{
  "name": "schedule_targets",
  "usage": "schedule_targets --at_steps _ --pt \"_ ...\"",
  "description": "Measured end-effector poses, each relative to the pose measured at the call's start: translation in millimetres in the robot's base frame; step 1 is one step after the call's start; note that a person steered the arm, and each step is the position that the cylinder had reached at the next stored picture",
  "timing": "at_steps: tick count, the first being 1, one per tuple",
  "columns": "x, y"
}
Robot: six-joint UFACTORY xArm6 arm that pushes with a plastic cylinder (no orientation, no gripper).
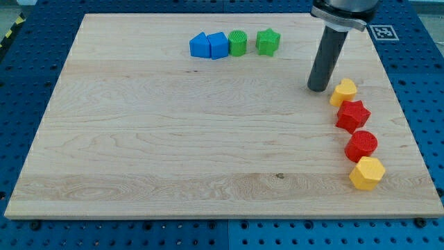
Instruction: Move the red star to the left
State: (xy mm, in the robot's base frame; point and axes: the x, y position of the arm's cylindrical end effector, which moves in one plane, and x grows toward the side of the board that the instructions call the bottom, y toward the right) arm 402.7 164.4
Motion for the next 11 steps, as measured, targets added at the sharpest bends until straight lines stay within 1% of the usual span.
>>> schedule_targets --at_steps 2,3,4,5,6,7,11 --pt "-47 7" --pt "-32 66" --pt "23 127" --pt "69 154" --pt "70 153" --pt "73 132" --pt "73 7"
